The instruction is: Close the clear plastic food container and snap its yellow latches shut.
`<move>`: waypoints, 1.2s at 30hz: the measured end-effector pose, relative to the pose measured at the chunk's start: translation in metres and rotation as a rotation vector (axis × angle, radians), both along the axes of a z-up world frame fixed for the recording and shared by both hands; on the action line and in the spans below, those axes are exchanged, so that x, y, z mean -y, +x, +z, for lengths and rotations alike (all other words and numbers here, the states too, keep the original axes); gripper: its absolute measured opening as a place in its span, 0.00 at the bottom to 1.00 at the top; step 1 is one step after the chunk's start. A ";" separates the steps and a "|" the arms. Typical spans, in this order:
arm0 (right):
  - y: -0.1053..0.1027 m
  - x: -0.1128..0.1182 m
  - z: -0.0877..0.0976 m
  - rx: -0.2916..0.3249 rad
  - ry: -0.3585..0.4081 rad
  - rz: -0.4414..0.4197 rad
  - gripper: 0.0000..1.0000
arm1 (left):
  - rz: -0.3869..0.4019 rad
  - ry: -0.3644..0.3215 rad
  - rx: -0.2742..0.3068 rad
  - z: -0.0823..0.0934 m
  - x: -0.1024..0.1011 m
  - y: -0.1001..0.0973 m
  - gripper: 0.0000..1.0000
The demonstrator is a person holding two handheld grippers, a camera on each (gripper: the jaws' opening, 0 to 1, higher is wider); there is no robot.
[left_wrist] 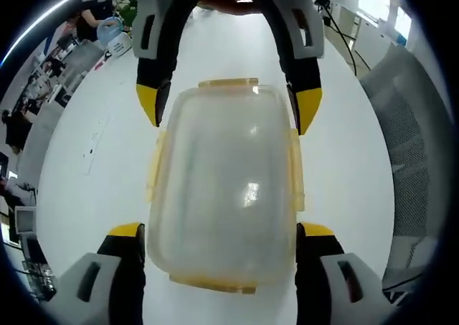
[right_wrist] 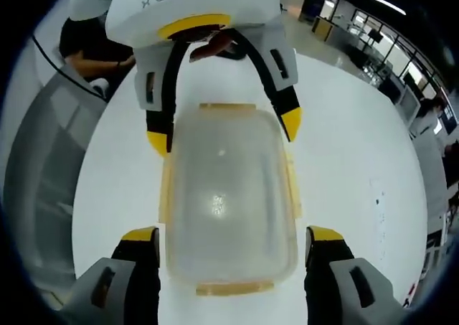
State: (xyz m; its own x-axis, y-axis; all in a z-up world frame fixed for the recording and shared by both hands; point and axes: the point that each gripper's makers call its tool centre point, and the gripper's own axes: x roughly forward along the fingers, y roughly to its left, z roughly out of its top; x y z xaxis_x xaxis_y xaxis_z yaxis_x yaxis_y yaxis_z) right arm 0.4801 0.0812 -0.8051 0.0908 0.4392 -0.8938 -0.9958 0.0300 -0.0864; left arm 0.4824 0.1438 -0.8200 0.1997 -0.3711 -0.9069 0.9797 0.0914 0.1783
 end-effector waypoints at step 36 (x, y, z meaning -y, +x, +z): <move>-0.031 0.021 0.024 0.043 0.061 -0.158 1.00 | 0.112 -0.063 0.066 0.023 -0.012 -0.036 0.99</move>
State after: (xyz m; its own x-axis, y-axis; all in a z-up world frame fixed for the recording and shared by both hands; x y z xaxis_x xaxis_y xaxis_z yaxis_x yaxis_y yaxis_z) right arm 0.4493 0.0605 -0.7814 0.2006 0.4697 -0.8597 -0.9737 0.1923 -0.1221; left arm 0.4467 0.1558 -0.7970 0.3016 -0.3991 -0.8659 0.9490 0.2131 0.2323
